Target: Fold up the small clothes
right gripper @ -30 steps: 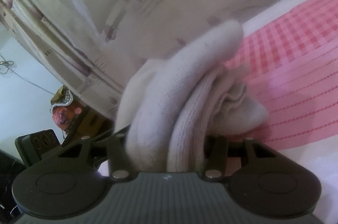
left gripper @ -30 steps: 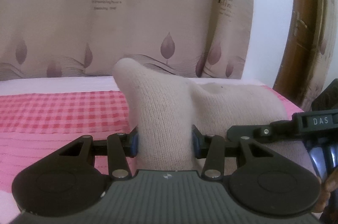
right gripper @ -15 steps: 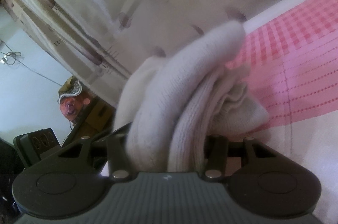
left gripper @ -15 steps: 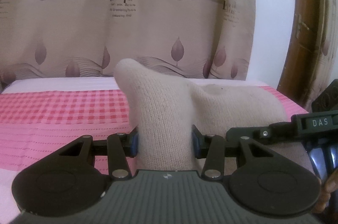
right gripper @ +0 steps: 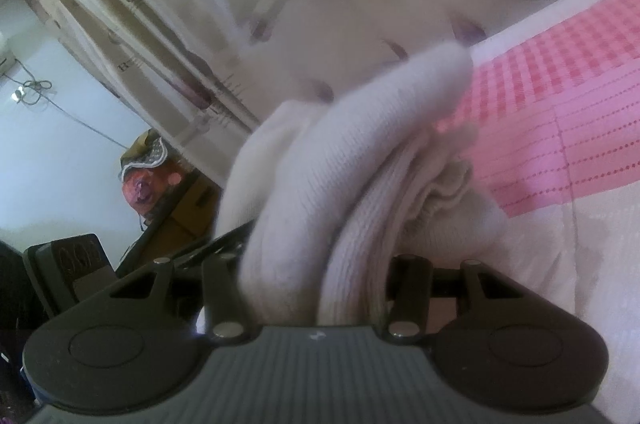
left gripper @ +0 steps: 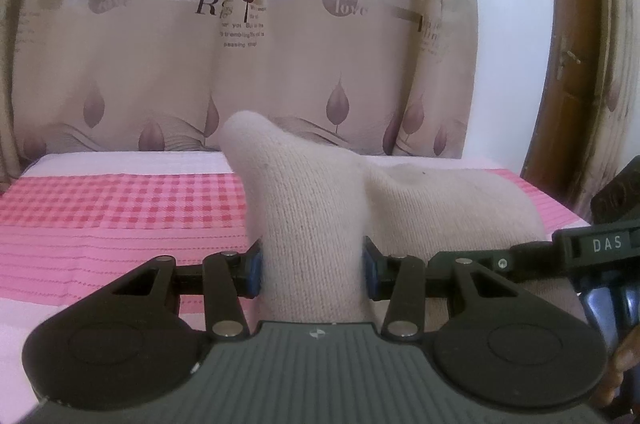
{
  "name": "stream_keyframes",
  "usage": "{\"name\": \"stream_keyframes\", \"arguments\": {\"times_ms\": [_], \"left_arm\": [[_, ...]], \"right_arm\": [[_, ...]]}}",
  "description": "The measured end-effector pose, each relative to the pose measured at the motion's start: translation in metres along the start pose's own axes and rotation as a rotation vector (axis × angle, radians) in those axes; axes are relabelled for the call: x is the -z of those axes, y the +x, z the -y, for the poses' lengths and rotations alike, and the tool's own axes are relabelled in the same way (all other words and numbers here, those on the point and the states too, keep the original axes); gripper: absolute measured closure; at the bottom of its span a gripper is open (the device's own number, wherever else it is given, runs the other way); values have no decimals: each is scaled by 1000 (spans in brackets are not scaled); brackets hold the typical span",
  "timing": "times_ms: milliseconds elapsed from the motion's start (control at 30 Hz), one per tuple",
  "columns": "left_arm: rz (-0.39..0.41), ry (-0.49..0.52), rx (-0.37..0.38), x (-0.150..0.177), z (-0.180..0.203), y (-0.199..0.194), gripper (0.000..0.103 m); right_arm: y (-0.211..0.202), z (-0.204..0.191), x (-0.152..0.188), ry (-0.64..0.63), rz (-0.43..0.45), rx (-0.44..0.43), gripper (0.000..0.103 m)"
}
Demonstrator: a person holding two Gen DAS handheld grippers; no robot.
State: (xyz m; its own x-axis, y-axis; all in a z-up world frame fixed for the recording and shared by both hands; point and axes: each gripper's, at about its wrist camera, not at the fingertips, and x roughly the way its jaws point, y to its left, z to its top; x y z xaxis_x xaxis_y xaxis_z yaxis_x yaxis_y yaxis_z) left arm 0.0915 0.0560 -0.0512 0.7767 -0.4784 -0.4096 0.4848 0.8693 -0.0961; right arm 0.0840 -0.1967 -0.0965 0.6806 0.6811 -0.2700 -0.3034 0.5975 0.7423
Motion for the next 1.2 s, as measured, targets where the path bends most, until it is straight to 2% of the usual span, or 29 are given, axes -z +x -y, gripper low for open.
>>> {"name": "stream_keyframes", "arguments": {"times_ms": [567,1200], "left_arm": [[85,19,-9,-10,8,-49,57],[126,29,-2,-18,14,-49,57]], "right_arm": [[-17,-40,2,-87,37,-26,53],[-23,-51,-6,-146,62,-18,53]]}}
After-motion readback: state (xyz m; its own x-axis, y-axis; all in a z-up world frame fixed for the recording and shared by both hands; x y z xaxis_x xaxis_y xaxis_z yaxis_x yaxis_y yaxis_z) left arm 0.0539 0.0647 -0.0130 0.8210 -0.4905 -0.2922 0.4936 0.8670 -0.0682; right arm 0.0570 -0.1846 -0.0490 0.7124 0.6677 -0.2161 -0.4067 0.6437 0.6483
